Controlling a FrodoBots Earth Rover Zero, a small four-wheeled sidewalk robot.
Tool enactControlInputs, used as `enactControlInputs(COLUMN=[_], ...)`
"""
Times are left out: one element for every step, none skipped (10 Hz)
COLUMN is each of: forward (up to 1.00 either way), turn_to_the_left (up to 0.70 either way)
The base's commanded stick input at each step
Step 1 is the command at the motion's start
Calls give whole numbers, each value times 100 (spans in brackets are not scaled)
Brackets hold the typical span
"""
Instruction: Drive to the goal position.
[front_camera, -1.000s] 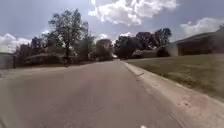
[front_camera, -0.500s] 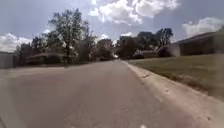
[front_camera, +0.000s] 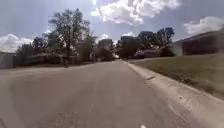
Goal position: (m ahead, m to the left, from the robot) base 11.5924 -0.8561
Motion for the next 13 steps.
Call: enactControlInputs(forward=[70,70,70,70,70,70,70,70,70,70,70,70,70], turn_to_the_left=[0,0,0,0,0,0,0,0,0,0,0,0,0])
